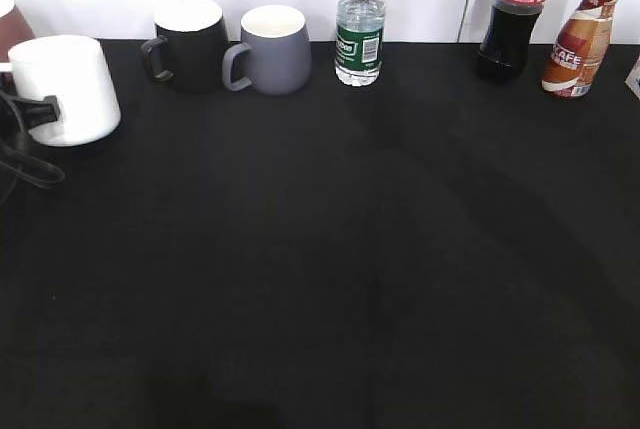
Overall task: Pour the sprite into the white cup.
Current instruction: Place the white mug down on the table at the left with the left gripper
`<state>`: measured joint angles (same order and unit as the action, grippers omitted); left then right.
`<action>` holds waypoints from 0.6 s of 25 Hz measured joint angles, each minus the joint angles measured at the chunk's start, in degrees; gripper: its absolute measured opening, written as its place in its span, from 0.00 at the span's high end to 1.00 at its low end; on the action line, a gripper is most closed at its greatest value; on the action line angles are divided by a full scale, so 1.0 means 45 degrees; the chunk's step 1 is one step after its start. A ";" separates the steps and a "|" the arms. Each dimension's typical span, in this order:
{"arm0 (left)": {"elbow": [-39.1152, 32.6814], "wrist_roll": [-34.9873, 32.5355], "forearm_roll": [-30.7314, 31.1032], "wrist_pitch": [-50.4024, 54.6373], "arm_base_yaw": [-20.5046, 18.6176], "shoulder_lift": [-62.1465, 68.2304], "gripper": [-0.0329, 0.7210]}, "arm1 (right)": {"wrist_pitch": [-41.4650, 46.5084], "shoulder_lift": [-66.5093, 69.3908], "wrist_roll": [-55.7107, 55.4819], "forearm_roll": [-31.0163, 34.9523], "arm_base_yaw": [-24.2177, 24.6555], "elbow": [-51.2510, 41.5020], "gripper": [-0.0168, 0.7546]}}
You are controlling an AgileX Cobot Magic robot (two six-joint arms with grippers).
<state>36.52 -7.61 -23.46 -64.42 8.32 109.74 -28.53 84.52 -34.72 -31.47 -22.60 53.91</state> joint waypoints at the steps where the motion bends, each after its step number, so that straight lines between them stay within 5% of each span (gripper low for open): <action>1: 0.0220 0.0008 0.0031 -0.0008 -0.0220 0.0176 0.90 | -0.0111 0.0000 -0.0238 -0.0097 0.0000 0.0000 0.49; 15: 0.4566 0.0326 0.1081 -0.0456 -0.1071 0.3804 0.90 | -0.0645 0.0000 -0.0552 -0.0759 0.0000 -0.1192 0.49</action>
<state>57.07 -6.14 -18.59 -66.47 3.49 126.86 -31.44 84.52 -37.20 -34.88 -22.60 48.55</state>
